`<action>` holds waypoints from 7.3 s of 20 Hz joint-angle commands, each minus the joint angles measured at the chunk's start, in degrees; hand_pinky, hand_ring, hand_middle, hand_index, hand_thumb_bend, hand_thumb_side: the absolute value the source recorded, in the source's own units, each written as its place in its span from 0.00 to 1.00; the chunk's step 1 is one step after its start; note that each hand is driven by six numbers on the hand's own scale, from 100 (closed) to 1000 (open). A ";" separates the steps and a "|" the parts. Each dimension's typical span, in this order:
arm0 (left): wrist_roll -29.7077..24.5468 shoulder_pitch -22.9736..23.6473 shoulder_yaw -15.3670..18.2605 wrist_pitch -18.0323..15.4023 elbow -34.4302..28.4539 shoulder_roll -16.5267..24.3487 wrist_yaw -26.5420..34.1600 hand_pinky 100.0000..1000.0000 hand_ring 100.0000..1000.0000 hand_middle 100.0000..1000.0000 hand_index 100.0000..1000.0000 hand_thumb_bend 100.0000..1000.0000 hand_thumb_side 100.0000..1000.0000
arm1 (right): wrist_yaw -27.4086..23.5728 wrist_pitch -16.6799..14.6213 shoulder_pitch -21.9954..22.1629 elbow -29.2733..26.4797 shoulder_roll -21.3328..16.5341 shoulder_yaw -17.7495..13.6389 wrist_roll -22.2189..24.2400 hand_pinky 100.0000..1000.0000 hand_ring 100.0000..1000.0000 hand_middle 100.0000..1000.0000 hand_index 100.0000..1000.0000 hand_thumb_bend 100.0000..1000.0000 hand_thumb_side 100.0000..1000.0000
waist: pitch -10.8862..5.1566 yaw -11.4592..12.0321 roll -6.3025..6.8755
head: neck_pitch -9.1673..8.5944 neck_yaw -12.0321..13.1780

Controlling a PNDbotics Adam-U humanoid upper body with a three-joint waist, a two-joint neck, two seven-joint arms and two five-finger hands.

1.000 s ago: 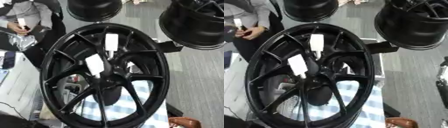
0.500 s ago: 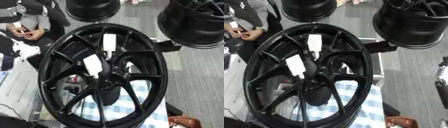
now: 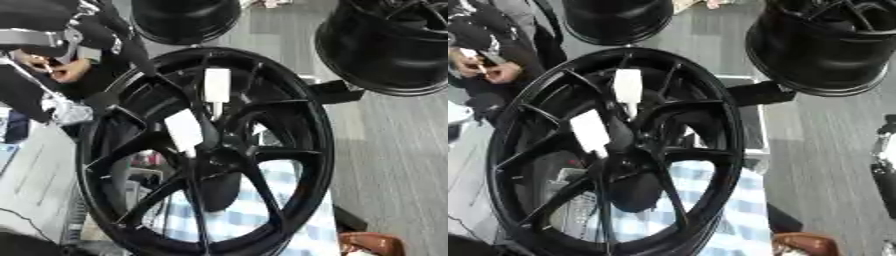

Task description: Pull the pin out of the wheel hub.

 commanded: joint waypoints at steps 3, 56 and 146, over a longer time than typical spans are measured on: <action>-5.67 -4.39 -2.30 -1.20 3.77 -1.37 -0.89 0.80 0.74 0.68 0.86 0.00 0.41 | -0.13 0.00 -0.33 -1.02 -1.32 0.03 0.24 0.74 0.57 0.42 0.61 0.00 0.59 | -0.59 -0.06 0.03 | 0.29 -0.24; -14.26 -11.55 -19.10 -11.83 12.36 -9.72 -2.17 0.78 0.68 0.56 0.78 0.24 0.22 | -2.14 0.51 -0.87 -1.02 -0.58 0.01 -0.18 0.73 0.57 0.42 0.61 0.00 0.61 | -1.38 -1.44 0.46 | 0.29 3.31; -14.26 -13.59 -15.92 -3.24 16.48 -12.77 1.59 0.58 0.44 0.26 0.47 0.00 0.13 | -3.70 1.30 -1.09 -1.02 1.26 0.00 -0.80 0.73 0.56 0.42 0.60 0.00 0.63 | -0.58 -1.60 0.36 | 0.29 5.30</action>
